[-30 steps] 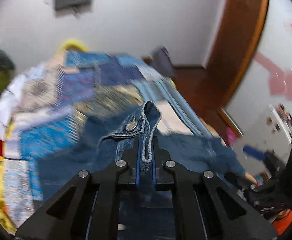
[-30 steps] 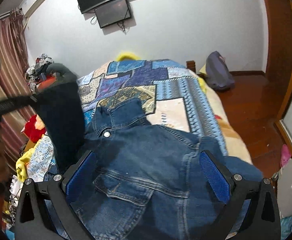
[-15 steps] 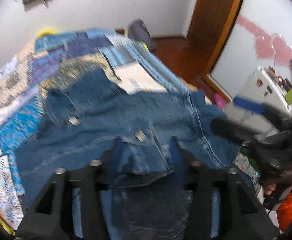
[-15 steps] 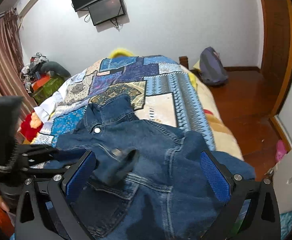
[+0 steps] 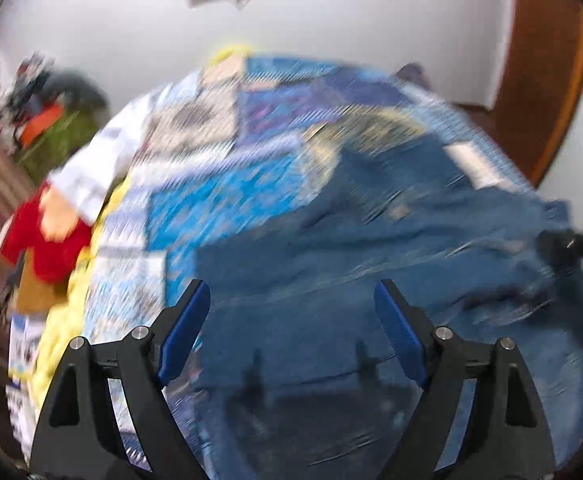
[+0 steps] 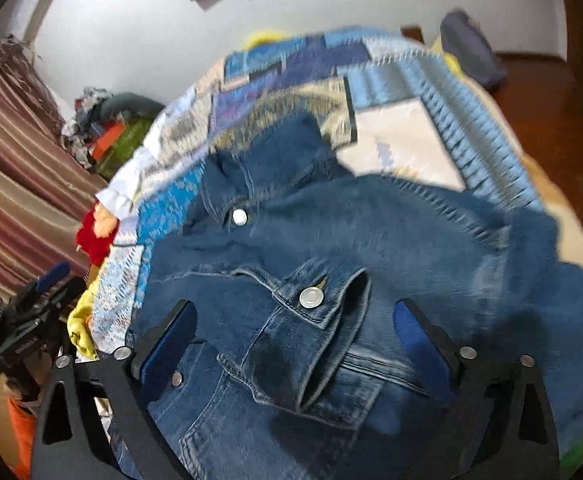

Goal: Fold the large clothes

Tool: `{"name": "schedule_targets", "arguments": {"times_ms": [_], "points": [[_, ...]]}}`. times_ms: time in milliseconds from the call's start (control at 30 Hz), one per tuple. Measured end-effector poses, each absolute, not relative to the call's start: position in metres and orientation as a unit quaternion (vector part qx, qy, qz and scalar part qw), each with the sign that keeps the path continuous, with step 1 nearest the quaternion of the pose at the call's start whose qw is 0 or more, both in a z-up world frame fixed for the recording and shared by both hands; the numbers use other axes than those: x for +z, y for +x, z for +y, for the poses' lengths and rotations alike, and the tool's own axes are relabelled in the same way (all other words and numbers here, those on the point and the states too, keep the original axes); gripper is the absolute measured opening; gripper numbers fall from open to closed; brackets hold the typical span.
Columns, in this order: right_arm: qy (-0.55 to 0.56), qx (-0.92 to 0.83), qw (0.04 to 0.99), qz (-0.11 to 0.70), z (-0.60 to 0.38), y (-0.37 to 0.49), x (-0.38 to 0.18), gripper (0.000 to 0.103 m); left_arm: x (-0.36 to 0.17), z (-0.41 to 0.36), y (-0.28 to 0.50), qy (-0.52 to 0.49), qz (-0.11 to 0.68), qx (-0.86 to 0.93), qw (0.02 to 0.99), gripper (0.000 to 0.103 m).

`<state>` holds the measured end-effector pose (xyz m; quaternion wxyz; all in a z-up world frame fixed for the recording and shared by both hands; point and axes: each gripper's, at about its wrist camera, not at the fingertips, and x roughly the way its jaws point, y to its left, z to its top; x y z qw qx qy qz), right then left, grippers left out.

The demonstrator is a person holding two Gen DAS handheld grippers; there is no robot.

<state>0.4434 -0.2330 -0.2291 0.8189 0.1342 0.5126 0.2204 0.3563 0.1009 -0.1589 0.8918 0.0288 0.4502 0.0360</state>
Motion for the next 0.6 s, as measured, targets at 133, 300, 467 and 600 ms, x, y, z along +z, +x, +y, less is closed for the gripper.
{"name": "schedule_targets", "arguments": {"times_ms": [133,300,467,600], "points": [[0.115,0.215,0.800,0.548,-0.213,0.458,-0.254,0.081,-0.192,0.142,0.349,0.017,0.483,0.078,0.872,0.084],[0.090,0.199,0.807,0.549,-0.195,0.468,-0.274,0.079,-0.224,0.176,0.330,-0.012,0.505,0.104,0.857,0.084],[0.071,0.194,0.820,0.534,-0.180,0.472,-0.265,0.043,-0.230,0.188,0.322,-0.021,0.507,0.118,0.853,0.084],[0.040,0.212,0.834,0.508,-0.175,0.468,-0.239,0.028,-0.223,0.196,0.324,-0.030,0.501,0.129,0.855,0.084]]}}
